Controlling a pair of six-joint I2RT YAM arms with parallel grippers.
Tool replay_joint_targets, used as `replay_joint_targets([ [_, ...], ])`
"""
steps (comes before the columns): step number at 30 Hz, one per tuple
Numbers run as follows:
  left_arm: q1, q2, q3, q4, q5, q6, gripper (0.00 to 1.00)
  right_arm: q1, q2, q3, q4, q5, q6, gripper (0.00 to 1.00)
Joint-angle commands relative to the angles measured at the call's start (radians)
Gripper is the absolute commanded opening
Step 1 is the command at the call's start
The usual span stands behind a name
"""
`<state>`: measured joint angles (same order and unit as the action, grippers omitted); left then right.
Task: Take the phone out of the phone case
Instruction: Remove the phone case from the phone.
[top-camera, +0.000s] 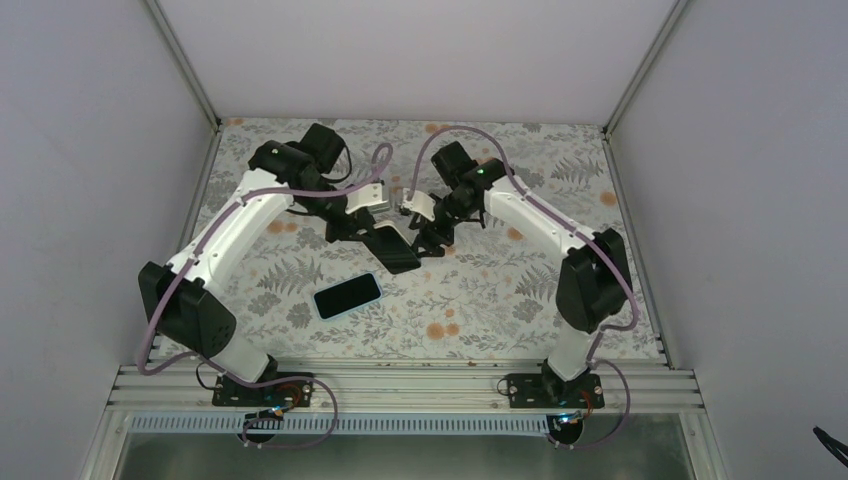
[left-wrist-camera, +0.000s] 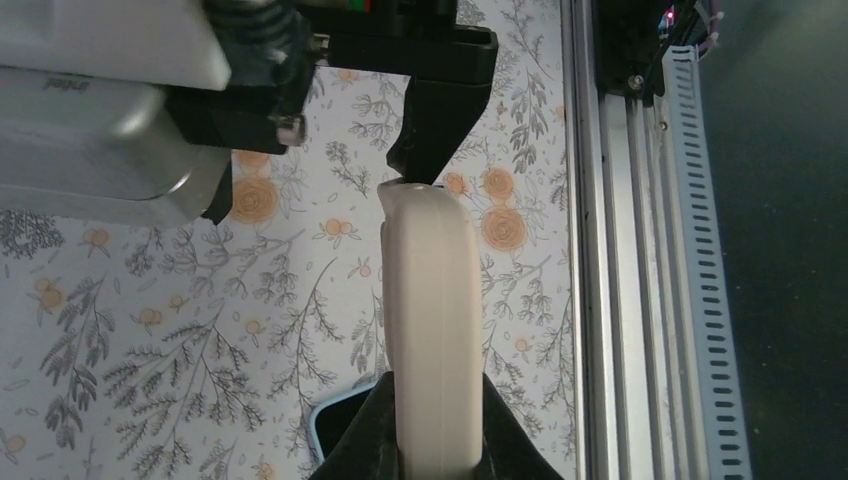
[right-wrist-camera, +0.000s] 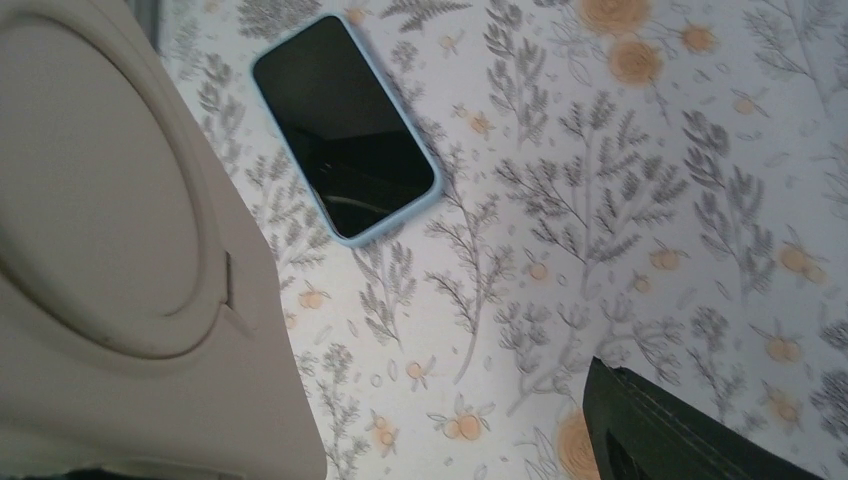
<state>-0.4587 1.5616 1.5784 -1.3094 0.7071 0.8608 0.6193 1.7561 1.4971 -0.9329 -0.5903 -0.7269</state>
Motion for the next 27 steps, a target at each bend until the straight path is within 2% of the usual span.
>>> replay_joint_targets([
  [1,0.001,-0.006,0.035,0.214,0.241,-0.014,0.02,0.080,0.094,0.187,0.011,-0.469,-0.031,0.85],
  [6,0.082,-0.026,-0.020,0.362,0.169,-0.072,0.02,0.098,0.182,0.323,-0.284,-0.775,-0.258,0.88],
  [10,0.141,-0.023,-0.080,0.509,0.108,-0.122,0.02,0.139,0.171,0.353,-0.326,-0.825,-0.285,0.87],
  [14,0.150,-0.004,-0.143,0.674,-0.012,-0.179,0.02,0.168,0.143,0.347,-0.347,-0.839,-0.308,0.85],
  [17,0.149,0.047,-0.128,0.726,-0.063,-0.210,0.02,0.174,0.129,0.337,-0.303,-0.817,-0.242,0.77],
  [22,0.149,0.104,-0.052,0.772,-0.094,-0.266,0.02,0.174,0.127,0.325,-0.312,-0.784,-0.242,0.71],
  [24,0.150,0.117,-0.021,0.771,-0.096,-0.273,0.02,0.170,0.147,0.344,-0.348,-0.774,-0.252,0.65],
  [27,0.149,0.130,0.009,0.764,-0.100,-0.275,0.02,0.169,0.154,0.339,-0.353,-0.767,-0.239,0.49],
])
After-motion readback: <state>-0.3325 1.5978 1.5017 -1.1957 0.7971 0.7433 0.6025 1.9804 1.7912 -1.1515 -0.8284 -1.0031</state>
